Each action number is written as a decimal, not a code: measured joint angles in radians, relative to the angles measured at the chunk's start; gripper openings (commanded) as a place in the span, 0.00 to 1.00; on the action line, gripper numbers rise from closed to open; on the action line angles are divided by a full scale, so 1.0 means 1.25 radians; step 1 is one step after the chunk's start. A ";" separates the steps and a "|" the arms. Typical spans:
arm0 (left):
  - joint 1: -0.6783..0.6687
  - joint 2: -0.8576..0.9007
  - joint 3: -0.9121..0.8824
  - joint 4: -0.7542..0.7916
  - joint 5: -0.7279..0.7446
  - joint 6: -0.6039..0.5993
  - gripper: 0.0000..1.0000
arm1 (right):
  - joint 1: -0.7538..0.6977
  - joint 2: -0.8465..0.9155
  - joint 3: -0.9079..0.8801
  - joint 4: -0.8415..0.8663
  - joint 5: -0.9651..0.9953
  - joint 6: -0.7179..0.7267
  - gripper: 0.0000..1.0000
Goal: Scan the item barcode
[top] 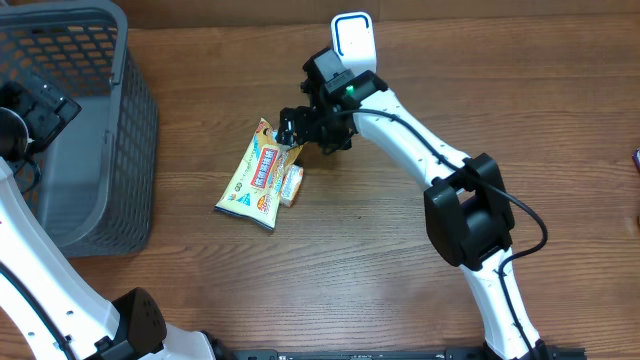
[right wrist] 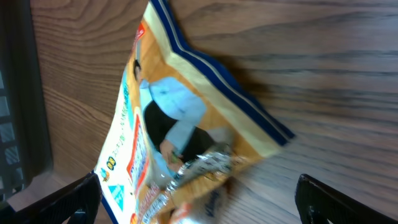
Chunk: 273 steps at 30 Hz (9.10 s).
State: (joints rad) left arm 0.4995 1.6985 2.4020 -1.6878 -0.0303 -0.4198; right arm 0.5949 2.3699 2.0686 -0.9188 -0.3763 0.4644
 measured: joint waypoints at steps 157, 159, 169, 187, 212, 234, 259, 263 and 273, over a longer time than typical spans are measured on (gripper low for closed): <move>0.000 0.000 0.000 0.000 0.000 0.000 1.00 | -0.201 -0.135 -0.236 -0.100 -0.571 -0.263 0.04; 0.000 0.000 0.000 0.000 0.000 0.000 1.00 | -0.227 -0.135 -0.318 -0.045 -0.613 -0.250 0.04; 0.000 0.000 0.000 0.000 0.000 0.000 1.00 | -0.370 -0.135 -0.344 -0.190 -0.214 -0.178 0.35; 0.000 0.000 0.000 -0.001 0.000 0.000 1.00 | -0.329 -0.142 -0.052 -0.463 -0.051 -0.329 0.04; 0.000 0.000 0.000 0.000 0.000 0.000 1.00 | -0.214 -0.155 -0.380 -0.089 0.216 -0.128 0.04; 0.000 0.000 0.000 0.000 0.000 0.000 1.00 | -0.255 -0.325 -0.375 -0.322 0.150 -0.158 0.04; 0.000 0.000 0.000 0.000 0.000 0.000 1.00 | -0.060 -0.325 -0.623 0.291 -0.091 0.091 0.06; 0.000 0.000 0.000 0.000 0.000 0.000 1.00 | -0.081 -0.325 -0.533 0.162 -0.104 0.074 0.14; 0.000 0.000 0.000 0.000 0.000 0.000 1.00 | -0.230 -0.327 -0.221 -0.309 0.035 -0.120 1.00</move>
State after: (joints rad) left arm 0.4995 1.6985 2.4020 -1.6878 -0.0303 -0.4198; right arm 0.3077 1.9606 1.7920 -1.3052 -0.3328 0.3149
